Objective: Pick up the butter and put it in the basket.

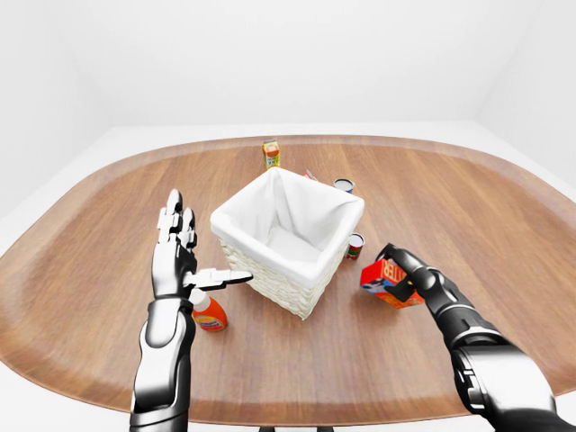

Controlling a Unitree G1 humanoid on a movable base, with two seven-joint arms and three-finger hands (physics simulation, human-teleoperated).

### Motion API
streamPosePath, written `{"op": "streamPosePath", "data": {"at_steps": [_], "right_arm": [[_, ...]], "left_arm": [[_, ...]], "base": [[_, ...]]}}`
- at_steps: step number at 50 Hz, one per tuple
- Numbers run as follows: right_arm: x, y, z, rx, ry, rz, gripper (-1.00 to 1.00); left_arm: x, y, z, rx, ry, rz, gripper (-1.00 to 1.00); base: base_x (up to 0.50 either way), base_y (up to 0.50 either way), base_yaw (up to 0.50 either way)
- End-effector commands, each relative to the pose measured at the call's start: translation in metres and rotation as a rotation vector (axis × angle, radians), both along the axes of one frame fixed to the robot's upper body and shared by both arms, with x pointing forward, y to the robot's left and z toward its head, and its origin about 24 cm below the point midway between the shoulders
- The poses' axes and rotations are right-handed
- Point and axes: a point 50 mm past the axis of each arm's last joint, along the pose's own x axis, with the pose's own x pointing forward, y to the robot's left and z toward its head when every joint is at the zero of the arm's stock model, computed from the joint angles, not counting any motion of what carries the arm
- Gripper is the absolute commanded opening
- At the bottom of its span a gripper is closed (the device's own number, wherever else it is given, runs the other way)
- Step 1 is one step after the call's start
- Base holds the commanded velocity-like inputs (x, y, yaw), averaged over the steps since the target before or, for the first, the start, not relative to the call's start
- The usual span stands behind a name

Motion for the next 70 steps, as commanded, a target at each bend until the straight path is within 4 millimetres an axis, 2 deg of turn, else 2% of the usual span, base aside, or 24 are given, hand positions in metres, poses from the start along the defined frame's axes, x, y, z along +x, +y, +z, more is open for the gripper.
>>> {"op": "streamPosePath", "data": {"at_steps": [1,17,28,42,48,59,70], "right_arm": [[0.012,-0.016,0.032,0.125,-0.143,-0.077,-1.00],[0.044,-0.016,0.103,0.221,-0.363,-0.044,-1.00],[0.060,-0.015,0.164,0.227,-0.532,0.010,-1.00],[0.064,-0.007,0.206,0.245,-0.660,0.065,-1.00],[0.063,0.008,0.224,0.311,-0.748,0.122,-1.00],[0.063,0.032,0.244,0.388,-0.856,0.182,-1.00],[0.041,0.073,0.266,0.516,-0.970,0.389,-1.00]], "left_arm": [[-0.001,-0.001,0.001,0.001,-0.003,0.001,1.00],[-0.002,-0.001,0.000,0.000,0.000,0.001,1.00],[-0.002,0.000,0.003,0.000,-0.015,0.003,1.00],[-0.004,0.001,0.006,0.000,-0.026,0.007,1.00],[-0.004,0.001,0.007,0.002,-0.030,0.006,1.00],[-0.003,0.001,0.004,0.002,-0.019,0.006,1.00],[-0.002,0.002,0.003,-0.001,-0.015,0.006,1.00]], "base": [[0.00,0.00,0.00],[0.00,0.00,0.00],[0.00,0.00,0.00],[0.00,0.00,0.00],[0.00,0.00,0.00],[0.00,0.00,0.00],[0.00,0.00,0.00]]}}
